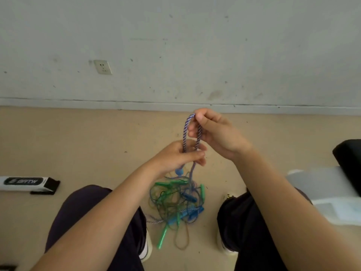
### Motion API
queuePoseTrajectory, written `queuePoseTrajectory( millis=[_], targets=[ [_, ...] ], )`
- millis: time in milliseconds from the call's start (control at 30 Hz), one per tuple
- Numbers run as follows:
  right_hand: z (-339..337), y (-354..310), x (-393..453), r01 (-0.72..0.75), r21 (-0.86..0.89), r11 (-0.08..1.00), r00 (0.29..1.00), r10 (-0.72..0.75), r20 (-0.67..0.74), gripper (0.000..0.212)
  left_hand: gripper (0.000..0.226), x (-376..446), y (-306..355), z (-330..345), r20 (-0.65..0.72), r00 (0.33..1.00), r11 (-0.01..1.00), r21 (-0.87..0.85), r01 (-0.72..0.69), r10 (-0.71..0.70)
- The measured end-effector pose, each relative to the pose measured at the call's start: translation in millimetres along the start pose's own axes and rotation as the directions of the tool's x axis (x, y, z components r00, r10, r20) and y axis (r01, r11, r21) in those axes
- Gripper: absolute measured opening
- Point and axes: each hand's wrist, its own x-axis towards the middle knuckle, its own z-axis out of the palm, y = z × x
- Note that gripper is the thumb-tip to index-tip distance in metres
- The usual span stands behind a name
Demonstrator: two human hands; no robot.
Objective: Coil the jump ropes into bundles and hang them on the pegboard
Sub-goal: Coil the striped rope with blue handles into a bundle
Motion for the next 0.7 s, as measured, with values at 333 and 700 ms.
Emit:
queuePoseTrajectory(
  millis=[333, 700],
  targets=[
    [-39.3, 0.1, -7.7, -0.142, -0.488, 0.861, 0.949, -0.022, -0.315, 0.042, 0.035, -0.1, 4.2, -50.7, -0.138, 0.987, 0.966, 0.236, 0.109, -0.078],
    [-18.0, 12.1, -8.0, -0.158, -0.668, 0.727, 0.987, 0.145, -0.074, 0.041, 0.02, -13.3, -0.8, -41.9, -0.129, 0.992, 0.991, 0.134, 0.028, -0.01]
  ],
)
